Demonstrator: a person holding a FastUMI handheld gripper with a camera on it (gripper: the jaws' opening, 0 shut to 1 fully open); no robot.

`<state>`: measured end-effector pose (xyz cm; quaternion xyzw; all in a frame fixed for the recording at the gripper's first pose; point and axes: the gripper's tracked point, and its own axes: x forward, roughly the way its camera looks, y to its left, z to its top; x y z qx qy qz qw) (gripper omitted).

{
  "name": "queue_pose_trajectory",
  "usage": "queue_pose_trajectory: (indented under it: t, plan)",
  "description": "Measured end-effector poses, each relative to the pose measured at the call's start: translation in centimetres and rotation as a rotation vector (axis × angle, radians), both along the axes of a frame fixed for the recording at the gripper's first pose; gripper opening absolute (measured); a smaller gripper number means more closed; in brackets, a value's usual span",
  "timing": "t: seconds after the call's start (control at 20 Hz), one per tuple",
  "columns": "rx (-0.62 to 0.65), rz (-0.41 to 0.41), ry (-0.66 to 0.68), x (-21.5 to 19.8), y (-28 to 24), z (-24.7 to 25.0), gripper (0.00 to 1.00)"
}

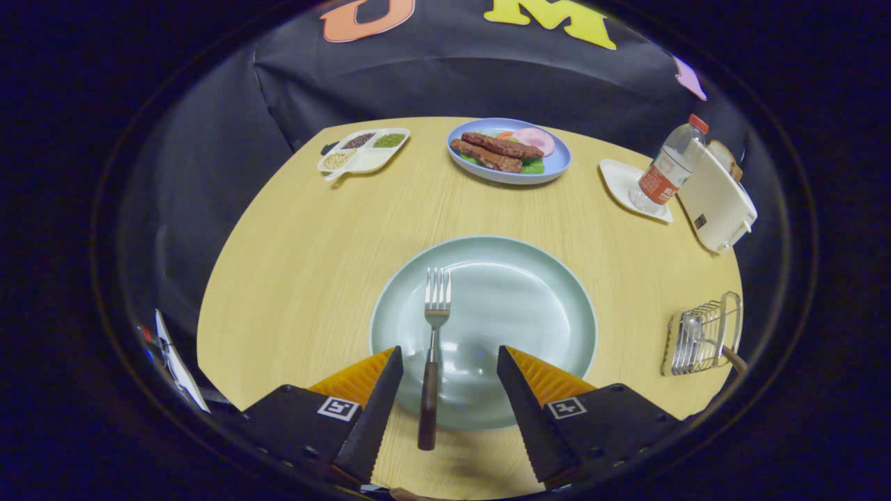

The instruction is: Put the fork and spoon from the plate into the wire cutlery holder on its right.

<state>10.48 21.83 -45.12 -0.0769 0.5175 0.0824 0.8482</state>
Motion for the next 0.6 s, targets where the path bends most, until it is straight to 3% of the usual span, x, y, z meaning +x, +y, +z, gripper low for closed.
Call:
queue_pose_trajectory:
  t: [0.2,0.4,0.55,0.6]
  plan:
    - [0.011,0.017,0.003,0.1,1.0,-1.6,0.72]
    - [0.013,0.026,0.021,-0.8,1.7,-2.6,0.45]
    - [-0.026,0.024,-0.004,-0.8,1.3,-3.1,0.45]
    - [-0.027,0.019,0.01,-1.1,1.2,-3.4,0.11]
